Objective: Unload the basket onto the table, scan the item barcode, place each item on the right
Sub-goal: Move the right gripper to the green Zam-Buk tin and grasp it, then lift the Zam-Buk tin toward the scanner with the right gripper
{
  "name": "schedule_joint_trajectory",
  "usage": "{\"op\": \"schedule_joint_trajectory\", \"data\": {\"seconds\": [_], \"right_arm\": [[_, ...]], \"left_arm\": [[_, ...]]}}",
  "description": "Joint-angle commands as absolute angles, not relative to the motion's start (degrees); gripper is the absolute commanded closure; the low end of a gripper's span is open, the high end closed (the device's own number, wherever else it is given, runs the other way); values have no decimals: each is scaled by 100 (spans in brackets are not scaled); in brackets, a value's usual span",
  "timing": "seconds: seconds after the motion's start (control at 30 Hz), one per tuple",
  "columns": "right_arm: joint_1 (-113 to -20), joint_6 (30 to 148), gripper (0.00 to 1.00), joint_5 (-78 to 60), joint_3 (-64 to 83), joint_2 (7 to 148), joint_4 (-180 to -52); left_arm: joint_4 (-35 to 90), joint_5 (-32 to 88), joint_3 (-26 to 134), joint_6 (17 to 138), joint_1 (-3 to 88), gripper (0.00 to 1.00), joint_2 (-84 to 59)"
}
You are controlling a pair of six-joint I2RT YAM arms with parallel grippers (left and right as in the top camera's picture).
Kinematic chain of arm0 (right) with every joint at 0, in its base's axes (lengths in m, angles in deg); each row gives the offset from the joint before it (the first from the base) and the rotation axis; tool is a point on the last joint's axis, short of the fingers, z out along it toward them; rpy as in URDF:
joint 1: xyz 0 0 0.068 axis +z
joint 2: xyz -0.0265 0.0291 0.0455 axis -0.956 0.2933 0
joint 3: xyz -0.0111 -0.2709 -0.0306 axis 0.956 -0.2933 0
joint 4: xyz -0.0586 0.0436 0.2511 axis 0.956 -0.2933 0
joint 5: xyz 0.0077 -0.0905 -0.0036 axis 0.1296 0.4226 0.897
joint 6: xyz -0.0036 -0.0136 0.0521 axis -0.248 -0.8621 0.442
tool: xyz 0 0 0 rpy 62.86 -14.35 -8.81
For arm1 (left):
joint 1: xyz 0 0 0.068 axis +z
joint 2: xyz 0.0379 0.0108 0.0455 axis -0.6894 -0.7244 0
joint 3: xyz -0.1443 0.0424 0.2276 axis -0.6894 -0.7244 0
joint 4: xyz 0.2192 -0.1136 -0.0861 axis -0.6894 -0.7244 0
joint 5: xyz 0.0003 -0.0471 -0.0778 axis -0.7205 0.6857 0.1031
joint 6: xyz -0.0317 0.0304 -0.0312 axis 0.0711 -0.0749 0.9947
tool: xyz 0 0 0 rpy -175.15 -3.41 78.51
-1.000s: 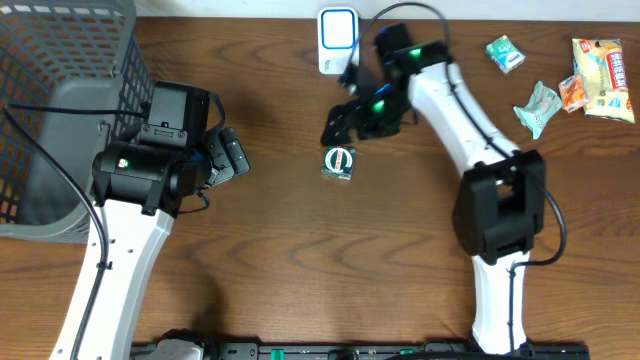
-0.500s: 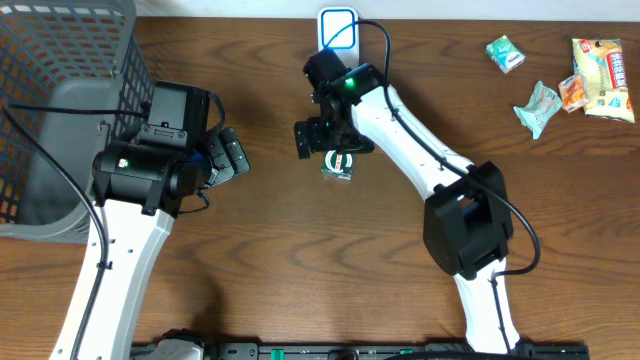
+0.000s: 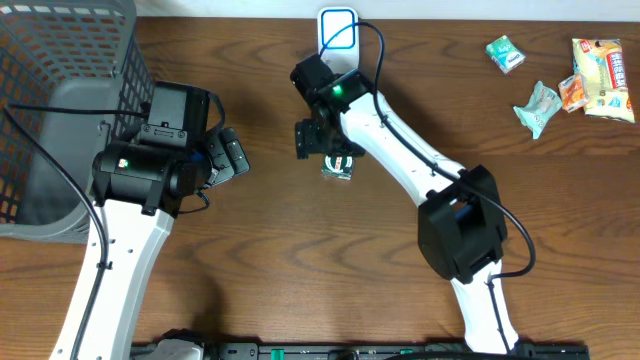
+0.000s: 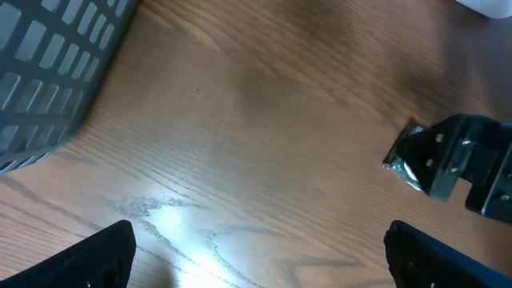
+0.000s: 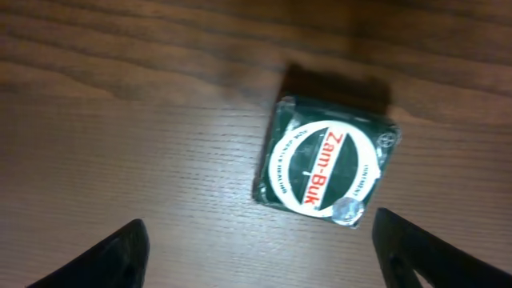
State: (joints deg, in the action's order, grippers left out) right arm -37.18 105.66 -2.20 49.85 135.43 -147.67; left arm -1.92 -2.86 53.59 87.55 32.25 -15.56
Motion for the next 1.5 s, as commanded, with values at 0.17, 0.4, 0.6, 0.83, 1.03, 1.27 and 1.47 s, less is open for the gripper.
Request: {"op": "schedule_joint_trajectory", "data": {"seconds": [0.17,0.4,0.6,0.83,1.03,1.27,1.47], "right_arm": [[-3648,9777,1,269,4954,13622,-14690],[-3645,8616,2,368,4954,13622,-14719],[-3652,6804,1,365,4954,13632,-14675],[-3676,5198,1,368,4952,13637,-14738],[-3823,4302,7,374,4926,13746,-14618],[-4146,3779,1,-54,4755,13761,-14651],[-4325,3314,1,-793,4357,13764,-14483]], "left_arm": [[-212,-340,5378,8761,3249,2,-1536],[-212,-340,5378,8761,3249,2,-1536],[-212,-340,5378,8761,3249,3,-1536],[-212,-340,5378,8761,3249,3,-1536],[-212,-340,5378,8761,3249,2,-1536],[-212,-340,5378,8761,3249,2,-1536],[-212,-340,5378,8761,3249,2,-1536]]}}
